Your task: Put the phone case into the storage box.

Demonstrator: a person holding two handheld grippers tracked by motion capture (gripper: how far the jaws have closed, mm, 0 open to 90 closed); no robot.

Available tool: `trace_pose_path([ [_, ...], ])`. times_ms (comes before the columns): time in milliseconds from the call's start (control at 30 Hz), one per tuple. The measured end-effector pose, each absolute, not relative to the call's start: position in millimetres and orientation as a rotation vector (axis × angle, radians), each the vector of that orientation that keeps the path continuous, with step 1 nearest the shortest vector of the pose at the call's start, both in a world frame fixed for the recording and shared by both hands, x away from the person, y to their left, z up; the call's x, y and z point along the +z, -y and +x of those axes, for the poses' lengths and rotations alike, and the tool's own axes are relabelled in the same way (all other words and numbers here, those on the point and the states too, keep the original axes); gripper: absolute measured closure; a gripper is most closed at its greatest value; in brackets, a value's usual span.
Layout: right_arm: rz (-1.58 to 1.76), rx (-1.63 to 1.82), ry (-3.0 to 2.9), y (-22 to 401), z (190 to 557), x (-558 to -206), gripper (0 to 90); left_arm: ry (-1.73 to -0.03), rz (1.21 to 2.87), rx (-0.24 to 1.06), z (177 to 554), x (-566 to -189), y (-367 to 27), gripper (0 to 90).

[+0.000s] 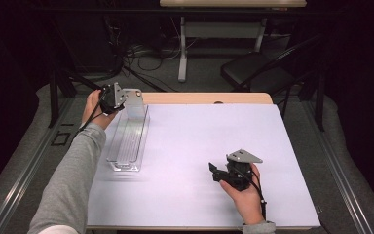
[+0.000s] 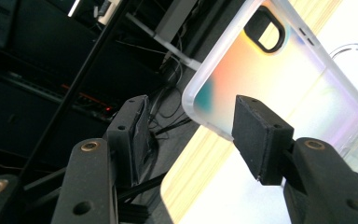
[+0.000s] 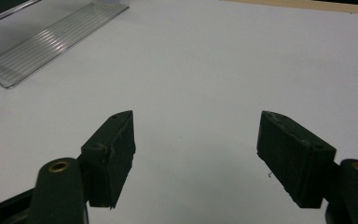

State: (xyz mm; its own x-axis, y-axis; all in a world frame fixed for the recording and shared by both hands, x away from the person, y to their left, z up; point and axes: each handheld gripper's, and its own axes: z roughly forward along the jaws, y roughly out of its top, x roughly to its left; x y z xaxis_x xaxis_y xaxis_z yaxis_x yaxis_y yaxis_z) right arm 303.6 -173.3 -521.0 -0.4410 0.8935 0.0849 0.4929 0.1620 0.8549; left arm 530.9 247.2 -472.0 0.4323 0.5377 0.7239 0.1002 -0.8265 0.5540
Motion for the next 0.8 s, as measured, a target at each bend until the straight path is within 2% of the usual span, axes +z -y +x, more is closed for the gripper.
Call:
trace_pose_path([
  [333,1.317,1.206,-1.995,174.2,303.5,-520.3,27.3,-0.601,2.215,1.353,517.9,-460.6,-258.1,46.6],
  [800,1.323,1.204,-1.999,172.9,304.6,-520.6,21.7,-0.792,2.145,1.202,494.9,-454.2,-278.4,41.3],
])
